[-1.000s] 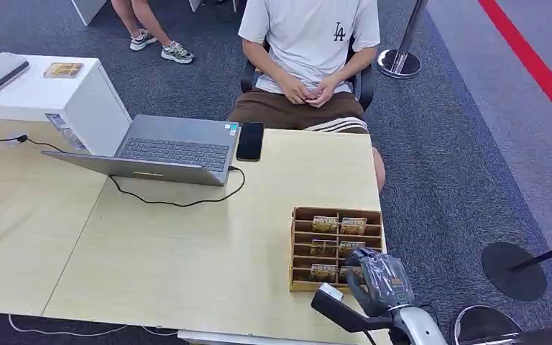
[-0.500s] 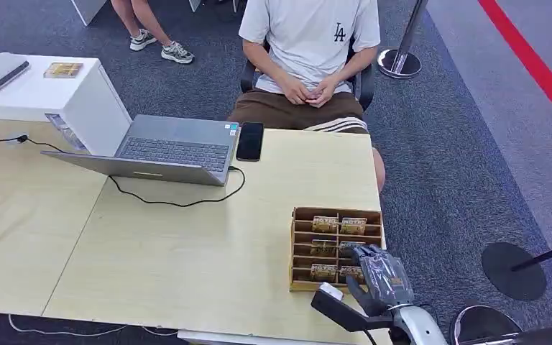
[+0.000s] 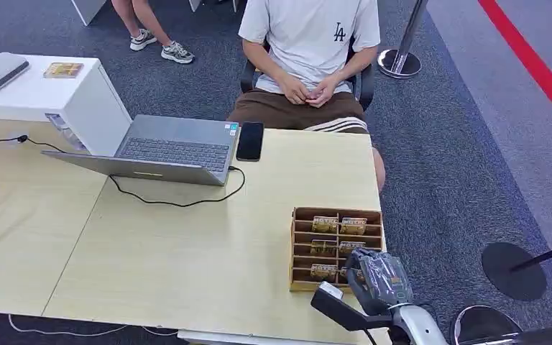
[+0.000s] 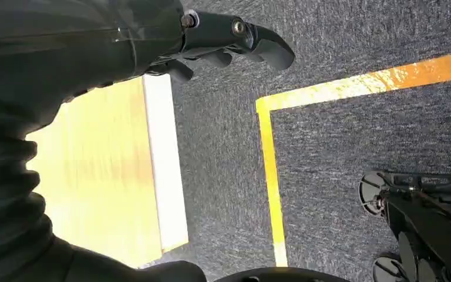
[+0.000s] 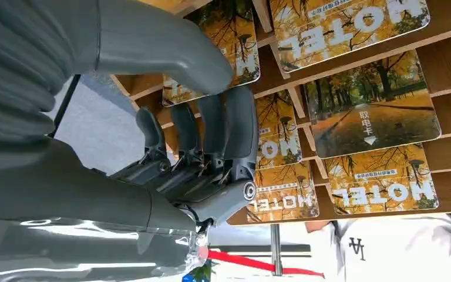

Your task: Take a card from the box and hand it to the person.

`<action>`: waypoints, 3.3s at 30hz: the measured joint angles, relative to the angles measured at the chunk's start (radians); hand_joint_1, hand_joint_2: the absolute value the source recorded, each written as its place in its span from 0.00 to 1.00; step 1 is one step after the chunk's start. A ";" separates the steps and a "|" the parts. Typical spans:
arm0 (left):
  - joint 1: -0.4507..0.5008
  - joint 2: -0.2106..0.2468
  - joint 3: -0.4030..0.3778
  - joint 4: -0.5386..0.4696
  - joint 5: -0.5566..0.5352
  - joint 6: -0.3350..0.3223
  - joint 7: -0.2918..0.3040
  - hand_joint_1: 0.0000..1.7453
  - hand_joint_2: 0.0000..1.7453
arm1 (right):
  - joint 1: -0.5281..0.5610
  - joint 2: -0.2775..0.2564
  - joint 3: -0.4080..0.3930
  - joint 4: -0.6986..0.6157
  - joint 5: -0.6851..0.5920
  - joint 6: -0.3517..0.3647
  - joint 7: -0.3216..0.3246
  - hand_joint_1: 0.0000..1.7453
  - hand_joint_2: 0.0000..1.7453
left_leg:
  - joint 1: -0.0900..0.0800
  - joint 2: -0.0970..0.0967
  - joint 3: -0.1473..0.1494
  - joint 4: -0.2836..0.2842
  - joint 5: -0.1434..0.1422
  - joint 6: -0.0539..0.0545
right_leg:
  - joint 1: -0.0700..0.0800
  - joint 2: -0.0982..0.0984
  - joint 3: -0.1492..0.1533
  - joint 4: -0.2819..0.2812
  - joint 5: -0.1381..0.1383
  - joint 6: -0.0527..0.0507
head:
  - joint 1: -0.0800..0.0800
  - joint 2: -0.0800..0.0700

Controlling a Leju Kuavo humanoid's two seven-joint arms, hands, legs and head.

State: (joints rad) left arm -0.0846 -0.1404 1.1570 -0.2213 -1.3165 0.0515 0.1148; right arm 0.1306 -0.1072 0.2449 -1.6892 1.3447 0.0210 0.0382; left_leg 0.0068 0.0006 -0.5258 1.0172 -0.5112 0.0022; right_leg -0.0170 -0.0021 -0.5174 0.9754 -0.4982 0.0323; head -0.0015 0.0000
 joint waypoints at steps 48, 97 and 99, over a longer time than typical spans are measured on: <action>0.000 0.000 0.000 0.000 0.000 0.000 0.000 0.00 1.00 | 0.000 0.000 0.001 0.000 0.002 -0.015 -0.007 0.90 1.00 | 0.000 0.000 0.000 0.000 0.000 0.000 | 0.000 0.000 0.000 0.000 0.000 0.000 | 0.000 0.000; 0.000 0.000 0.000 0.000 -0.004 -0.001 -0.001 0.00 0.00 | -0.001 0.000 0.001 0.000 0.004 -0.033 -0.016 0.90 1.00 | 0.000 0.000 0.000 0.000 0.000 0.000 | 0.000 0.000 0.000 0.000 0.000 0.000 | 0.000 0.000; 0.000 0.000 0.000 0.000 -0.004 -0.001 -0.002 0.00 0.00 | -0.002 0.001 0.001 0.000 0.005 -0.035 -0.017 0.90 1.00 | 0.000 0.000 0.000 0.000 0.000 0.000 | 0.000 0.000 0.000 0.000 0.000 0.000 | 0.000 0.000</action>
State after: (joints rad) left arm -0.0846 -0.1404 1.1570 -0.2213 -1.3203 0.0500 0.1130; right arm 0.1291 -0.1065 0.2461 -1.6896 1.3493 -0.0137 0.0214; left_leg 0.0068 0.0006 -0.5260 1.0171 -0.5112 0.0022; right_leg -0.0170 -0.0021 -0.5175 0.9754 -0.4982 0.0322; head -0.0015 0.0000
